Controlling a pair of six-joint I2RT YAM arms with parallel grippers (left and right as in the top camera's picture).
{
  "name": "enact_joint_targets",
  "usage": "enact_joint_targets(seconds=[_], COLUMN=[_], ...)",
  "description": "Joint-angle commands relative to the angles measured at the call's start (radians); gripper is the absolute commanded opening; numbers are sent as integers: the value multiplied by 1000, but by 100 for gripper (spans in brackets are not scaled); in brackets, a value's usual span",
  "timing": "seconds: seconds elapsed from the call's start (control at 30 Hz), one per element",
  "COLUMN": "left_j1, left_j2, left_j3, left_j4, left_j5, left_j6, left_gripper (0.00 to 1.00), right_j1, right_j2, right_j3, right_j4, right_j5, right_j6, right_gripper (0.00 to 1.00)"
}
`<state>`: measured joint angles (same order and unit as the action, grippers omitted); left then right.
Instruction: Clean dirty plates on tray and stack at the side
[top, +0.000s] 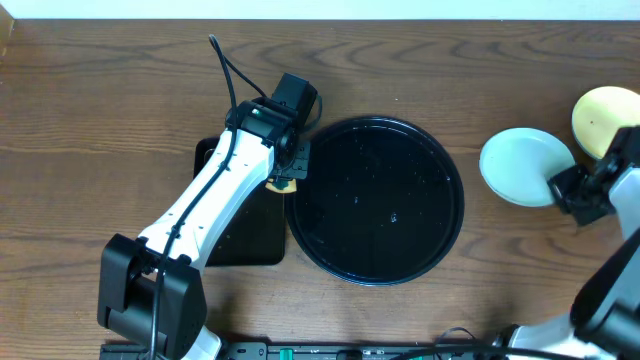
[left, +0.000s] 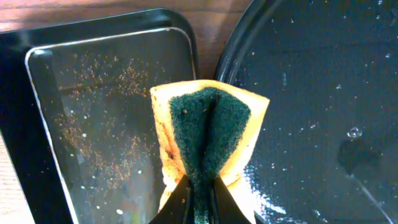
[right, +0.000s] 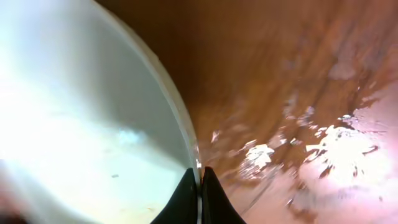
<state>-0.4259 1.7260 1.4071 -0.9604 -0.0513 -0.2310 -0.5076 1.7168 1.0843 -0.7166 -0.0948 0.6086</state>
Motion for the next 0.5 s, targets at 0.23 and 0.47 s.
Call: enact_joint_targets(seconds=[0.23,0.47], left_j1=[7,7], left_j2=[2,2], left_j3=[-5,-5], left_j4=[2,2], left_j5=[-1,-1], left_j6=[13,14], left_gripper=[8,8], right_j1=[37,-63], right_j2=[-336,-306], right_j3=[7,8], right_j4=[29,89], right_j5=[175,225], right_j6=[28,56], right_gripper=[2,2])
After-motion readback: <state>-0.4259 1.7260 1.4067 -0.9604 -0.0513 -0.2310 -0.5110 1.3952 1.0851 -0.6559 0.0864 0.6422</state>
